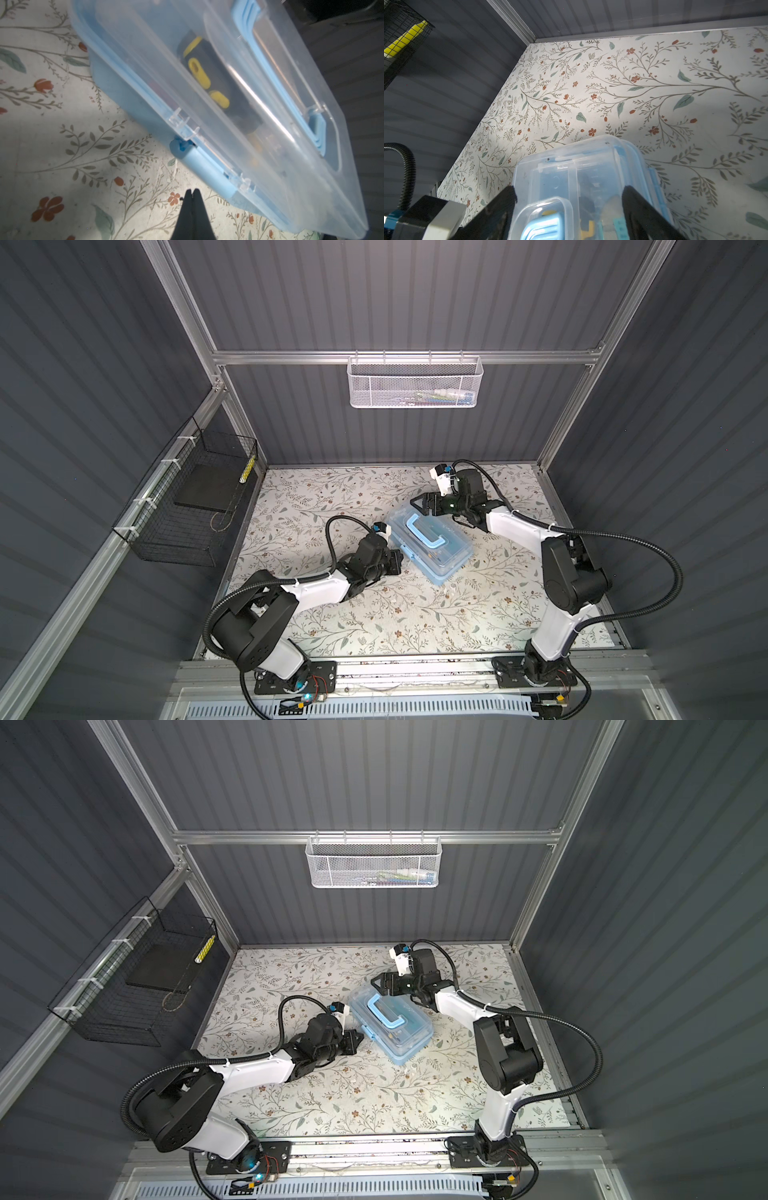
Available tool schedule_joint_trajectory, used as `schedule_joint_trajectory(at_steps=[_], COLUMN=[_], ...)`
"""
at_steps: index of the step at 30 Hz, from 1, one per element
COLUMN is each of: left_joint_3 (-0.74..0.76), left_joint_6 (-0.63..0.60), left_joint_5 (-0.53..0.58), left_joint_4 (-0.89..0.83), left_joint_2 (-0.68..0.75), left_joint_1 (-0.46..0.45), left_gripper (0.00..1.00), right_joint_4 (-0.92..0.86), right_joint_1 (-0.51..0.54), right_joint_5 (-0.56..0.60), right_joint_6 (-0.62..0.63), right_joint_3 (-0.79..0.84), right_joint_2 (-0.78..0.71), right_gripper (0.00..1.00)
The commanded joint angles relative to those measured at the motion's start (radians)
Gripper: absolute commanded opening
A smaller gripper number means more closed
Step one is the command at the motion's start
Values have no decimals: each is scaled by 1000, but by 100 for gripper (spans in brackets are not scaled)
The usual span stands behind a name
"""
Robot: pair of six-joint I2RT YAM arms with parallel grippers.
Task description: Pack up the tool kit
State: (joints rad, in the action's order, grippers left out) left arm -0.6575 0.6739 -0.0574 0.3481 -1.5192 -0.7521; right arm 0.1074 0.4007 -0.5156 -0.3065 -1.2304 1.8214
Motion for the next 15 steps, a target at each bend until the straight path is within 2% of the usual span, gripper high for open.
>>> schedule_joint_trajectory(at_steps=[1, 8, 15], left_joint_3=[-38, -65, -63], left_joint_6=[-25, -15, -37], left_joint_5=[-20, -55, -24], left_joint_4=[48, 82, 42], left_joint_2=[-21, -76, -56], left_joint_1=[1, 1, 1], left_gripper=[0, 0, 0], right_joint_4=[-186, -159, -145], right_joint_1=[22, 21, 21], right_joint_5=[-65, -79, -82], right_joint_6=[-22, -37, -47], right_joint_3=[67, 87, 110], right_joint_2=[60, 61, 46], right_gripper=[83, 83, 83])
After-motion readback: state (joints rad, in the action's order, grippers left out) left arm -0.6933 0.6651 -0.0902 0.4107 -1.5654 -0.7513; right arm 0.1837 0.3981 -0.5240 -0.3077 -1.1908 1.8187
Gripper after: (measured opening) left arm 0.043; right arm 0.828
